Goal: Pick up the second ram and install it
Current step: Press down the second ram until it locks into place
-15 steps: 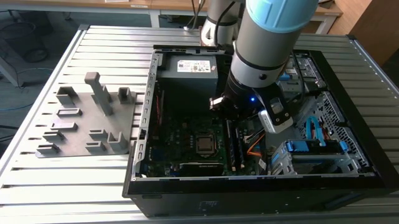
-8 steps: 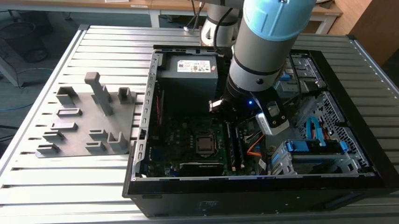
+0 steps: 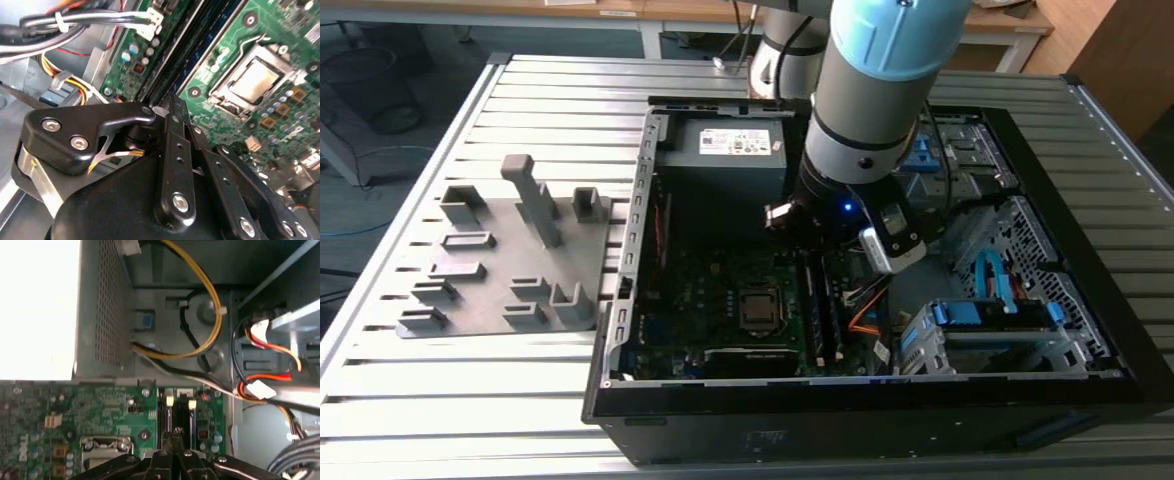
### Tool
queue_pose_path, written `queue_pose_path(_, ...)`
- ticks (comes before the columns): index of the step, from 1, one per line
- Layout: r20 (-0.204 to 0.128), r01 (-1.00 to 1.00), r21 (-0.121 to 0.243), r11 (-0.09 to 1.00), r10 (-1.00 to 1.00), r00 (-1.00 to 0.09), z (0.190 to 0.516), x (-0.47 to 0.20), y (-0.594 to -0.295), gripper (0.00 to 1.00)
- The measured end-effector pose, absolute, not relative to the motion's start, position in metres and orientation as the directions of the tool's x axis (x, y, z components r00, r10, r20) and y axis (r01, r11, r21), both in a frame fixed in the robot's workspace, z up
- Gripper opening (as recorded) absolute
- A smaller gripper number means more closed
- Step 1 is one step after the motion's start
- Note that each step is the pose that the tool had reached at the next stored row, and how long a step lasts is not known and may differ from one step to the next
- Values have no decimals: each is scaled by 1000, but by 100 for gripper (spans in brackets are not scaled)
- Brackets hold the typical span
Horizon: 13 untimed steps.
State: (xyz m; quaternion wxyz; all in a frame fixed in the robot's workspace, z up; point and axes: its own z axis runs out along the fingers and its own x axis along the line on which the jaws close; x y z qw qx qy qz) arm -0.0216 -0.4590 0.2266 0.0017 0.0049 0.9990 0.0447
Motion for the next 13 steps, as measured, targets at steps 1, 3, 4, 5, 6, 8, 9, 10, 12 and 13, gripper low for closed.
queue_pose_path(1,-3,10,90,996,10,-1000,226,-22,-459,10)
queue_pose_path(3,-3,9,89,996,10,-1000,224,-22,-459,10)
queue_pose_path(4,-3,9,89,996,10,-1000,222,-22,-459,10)
queue_pose_path(5,-3,9,89,996,10,-1000,221,-22,-459,10)
queue_pose_path(6,-3,10,88,996,10,-1000,220,-22,-459,10)
queue_pose_path(8,-3,10,88,996,10,-1000,218,-22,-458,10)
queue_pose_path(9,-3,10,88,996,10,-1000,216,-22,-458,10)
queue_pose_path(10,-3,10,88,996,10,-1000,215,-22,-458,10)
queue_pose_path(12,-3,10,88,996,10,-1000,214,-22,-458,10)
queue_pose_path(13,-3,10,89,996,10,-1000,214,-22,-458,10)
